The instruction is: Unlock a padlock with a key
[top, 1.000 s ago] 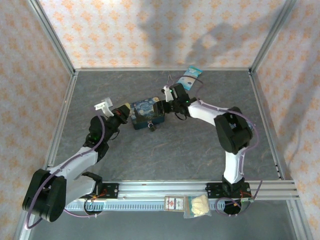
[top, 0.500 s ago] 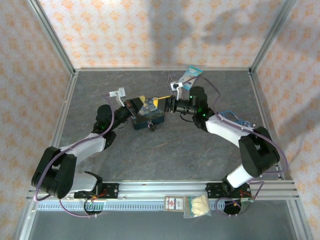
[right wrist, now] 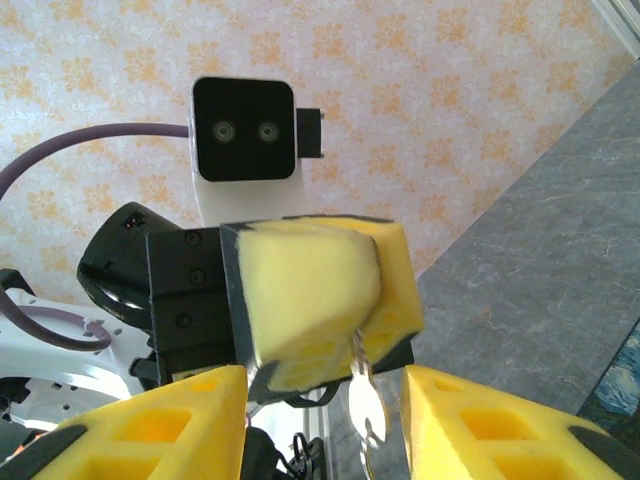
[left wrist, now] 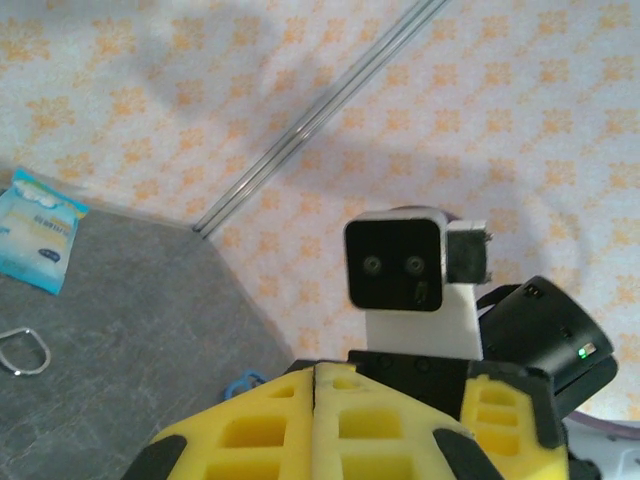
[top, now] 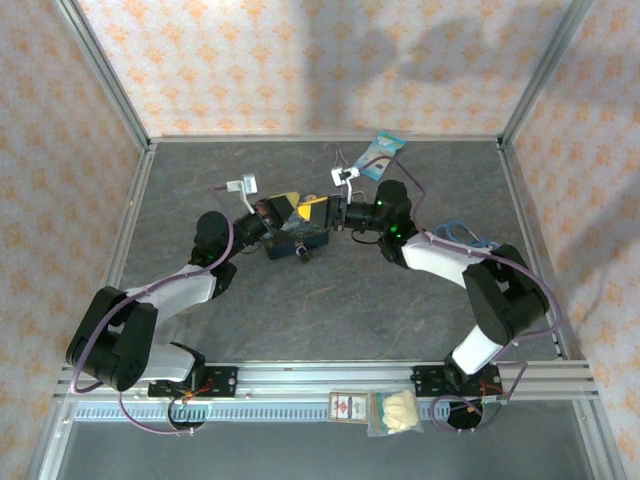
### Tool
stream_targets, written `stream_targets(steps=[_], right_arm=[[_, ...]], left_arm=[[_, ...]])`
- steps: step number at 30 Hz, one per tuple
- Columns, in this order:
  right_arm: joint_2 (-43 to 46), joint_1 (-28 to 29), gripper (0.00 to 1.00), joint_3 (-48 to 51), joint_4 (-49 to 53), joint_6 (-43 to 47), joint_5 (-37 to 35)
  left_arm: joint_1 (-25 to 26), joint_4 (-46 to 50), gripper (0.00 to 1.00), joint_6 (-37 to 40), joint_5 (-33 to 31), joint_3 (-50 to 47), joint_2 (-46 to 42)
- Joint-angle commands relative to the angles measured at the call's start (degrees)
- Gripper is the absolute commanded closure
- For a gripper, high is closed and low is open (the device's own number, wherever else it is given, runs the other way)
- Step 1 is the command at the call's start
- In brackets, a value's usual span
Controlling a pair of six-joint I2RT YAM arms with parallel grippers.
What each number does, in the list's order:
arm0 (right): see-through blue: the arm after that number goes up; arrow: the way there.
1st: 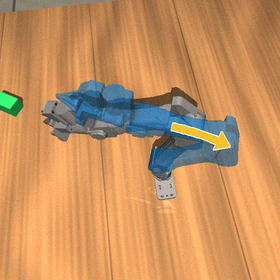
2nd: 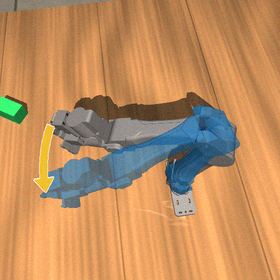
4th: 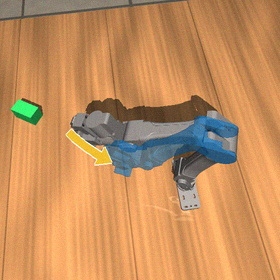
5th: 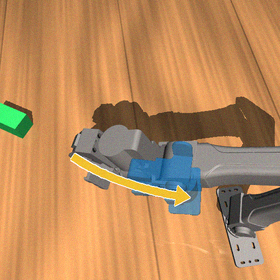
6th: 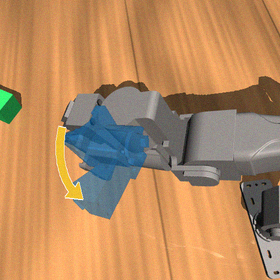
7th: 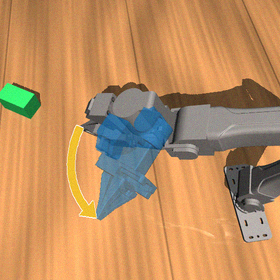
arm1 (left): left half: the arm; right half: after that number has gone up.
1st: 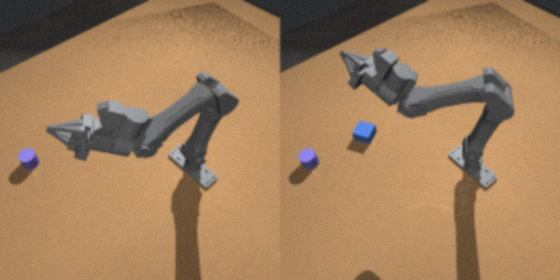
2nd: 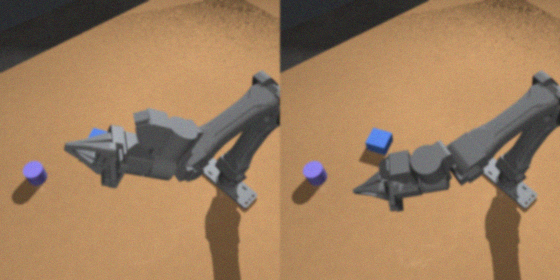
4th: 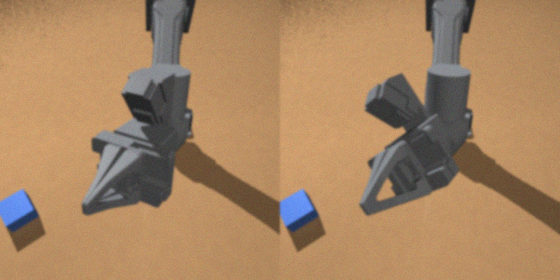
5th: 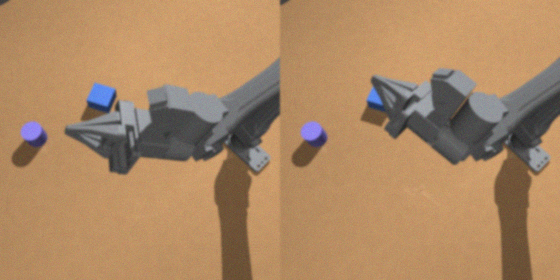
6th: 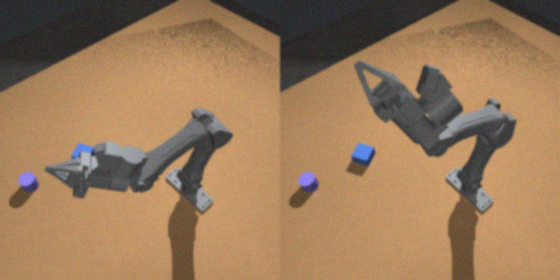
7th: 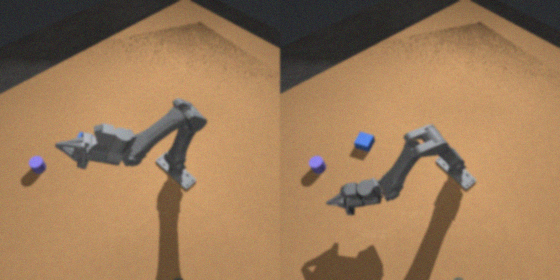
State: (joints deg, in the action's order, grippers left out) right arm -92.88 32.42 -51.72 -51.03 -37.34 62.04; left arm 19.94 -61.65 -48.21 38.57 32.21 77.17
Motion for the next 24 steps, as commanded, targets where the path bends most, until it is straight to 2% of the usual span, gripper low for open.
stream_targets(steps=[1, 14, 22, 24], right_arm=[[-0.89, 0.42, 0.58, 1.44, -5.98, -2.34, 1.53], [-2.74, 0.45, 0.7, -0.54, -10.1, -4.06, 1.19], [-3.9, 0.45, 0.94, 1.79, -16.94, -8.81, 1.35], [-3.81, 0.45, 0.97, 2.45, -18.49, -9.69, 1.05]], left_arm=[[0.27, -5.92, 1.0, -1.49, -0.05, 0.88, 0.35], [2.27, -10.54, 1.0, -4.83, -1.19, -1.55, 0.79], [2.99, -12.97, 1.0, -6.09, -3.1, -3.29, 0.76], [3.32, -13.29, 1.0, -6.24, -3.45, -3.33, 0.8]])
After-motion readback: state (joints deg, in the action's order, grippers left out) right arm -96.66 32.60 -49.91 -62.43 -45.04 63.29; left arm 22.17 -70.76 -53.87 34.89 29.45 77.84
